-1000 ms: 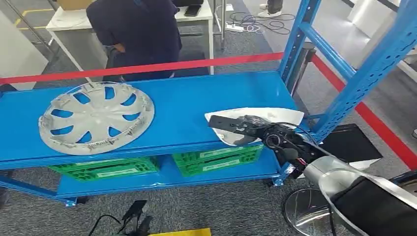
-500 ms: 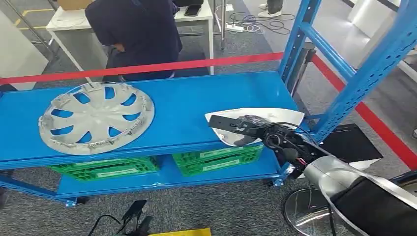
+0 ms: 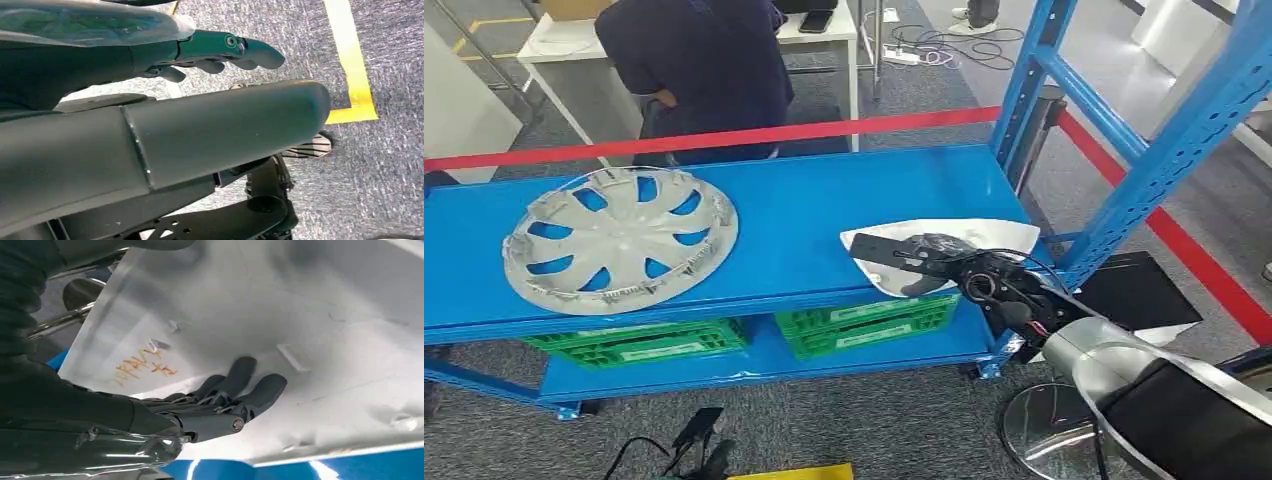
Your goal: Take the parts from the cabinet and place them on the table.
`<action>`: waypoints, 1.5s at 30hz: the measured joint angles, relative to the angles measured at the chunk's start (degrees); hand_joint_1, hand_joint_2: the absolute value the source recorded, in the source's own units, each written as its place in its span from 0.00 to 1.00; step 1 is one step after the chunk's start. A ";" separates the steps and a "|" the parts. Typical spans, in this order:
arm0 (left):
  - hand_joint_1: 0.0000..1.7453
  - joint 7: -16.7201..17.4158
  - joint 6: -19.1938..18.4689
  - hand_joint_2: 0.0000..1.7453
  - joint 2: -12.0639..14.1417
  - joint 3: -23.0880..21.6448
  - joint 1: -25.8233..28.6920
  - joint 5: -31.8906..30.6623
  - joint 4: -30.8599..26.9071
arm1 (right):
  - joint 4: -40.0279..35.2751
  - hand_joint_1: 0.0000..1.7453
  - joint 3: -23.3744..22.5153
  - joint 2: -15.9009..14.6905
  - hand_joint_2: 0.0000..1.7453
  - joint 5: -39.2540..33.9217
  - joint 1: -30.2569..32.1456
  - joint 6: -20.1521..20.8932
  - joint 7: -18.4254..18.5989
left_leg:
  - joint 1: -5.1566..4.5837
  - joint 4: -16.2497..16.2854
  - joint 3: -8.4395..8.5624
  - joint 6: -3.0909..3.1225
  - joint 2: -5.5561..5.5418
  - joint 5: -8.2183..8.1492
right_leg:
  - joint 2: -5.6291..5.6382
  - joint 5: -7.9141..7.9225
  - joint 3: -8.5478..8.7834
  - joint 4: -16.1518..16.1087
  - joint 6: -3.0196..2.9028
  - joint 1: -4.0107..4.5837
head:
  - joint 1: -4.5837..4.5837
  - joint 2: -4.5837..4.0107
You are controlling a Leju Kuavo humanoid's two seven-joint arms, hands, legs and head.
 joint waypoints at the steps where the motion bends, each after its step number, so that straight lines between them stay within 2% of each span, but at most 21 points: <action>1: 0.00 0.00 0.00 0.00 0.00 0.00 0.00 0.00 0.00 | 0.00 0.00 0.00 0.00 1.00 0.00 0.00 0.00 0.00 | 0.00 0.00 0.00 0.00 0.00 0.00 | 0.00 0.00 0.00 0.00 0.00 0.00 | 0.00 0.00; 5: 0.00 0.00 0.00 0.00 0.00 0.00 0.00 0.00 0.00 | 0.02 0.00 0.00 -0.02 1.00 0.28 0.01 -0.50 0.33 | 0.00 0.00 0.00 0.00 0.00 0.00 | 0.00 0.00 0.00 0.00 0.00 0.00 | 0.00 0.00; 7: 0.00 0.00 0.20 0.00 0.02 0.00 0.01 0.37 0.00 | 0.18 0.00 -0.02 -0.15 1.00 0.94 0.02 -3.31 2.44 | 0.00 0.00 0.00 0.00 0.00 0.00 | 0.00 0.00 0.00 0.00 0.00 0.00 | 0.00 0.00; 9: 0.00 0.00 0.55 0.00 0.04 0.00 0.03 0.46 0.00 | 0.22 0.00 -0.13 -0.17 1.00 1.44 0.02 -7.90 3.83 | 0.00 0.00 -0.01 0.00 0.00 0.00 | -0.01 0.00 0.00 0.00 0.00 0.00 | 0.02 0.00; 12: 0.00 0.00 0.83 0.00 0.04 0.00 0.16 0.59 0.00 | 0.22 0.00 -1.35 -0.39 1.00 0.39 -0.15 -14.96 4.13 | 0.00 0.00 -0.01 0.00 0.00 0.00 | 0.00 0.00 0.00 0.00 0.00 0.00 | 0.02 0.00; 18: 0.00 -0.02 1.18 0.00 0.04 0.00 0.43 0.61 0.00 | 0.17 0.00 -3.56 -0.96 1.00 0.28 -0.80 -19.73 2.97 | 0.00 0.01 -0.01 0.00 0.00 0.00 | 0.00 0.00 0.00 0.00 0.00 0.00 | 0.02 0.00; 26: 0.00 -0.26 1.16 0.00 0.07 0.00 0.52 1.01 0.00 | 0.17 0.00 -5.75 -1.05 1.00 -0.42 -0.93 -20.00 1.97 | 0.00 0.00 -0.01 0.00 0.00 0.00 | 0.00 0.00 0.00 0.00 0.00 0.00 | 0.02 0.00; 45: 0.00 -0.52 1.14 0.00 0.09 -0.02 0.56 1.09 0.00 | 0.15 0.00 -7.71 -1.07 1.00 -0.44 -0.93 -19.98 1.16 | 0.00 0.00 -0.01 0.00 0.00 0.00 | -0.01 0.00 0.00 0.00 0.00 0.00 | 0.02 0.00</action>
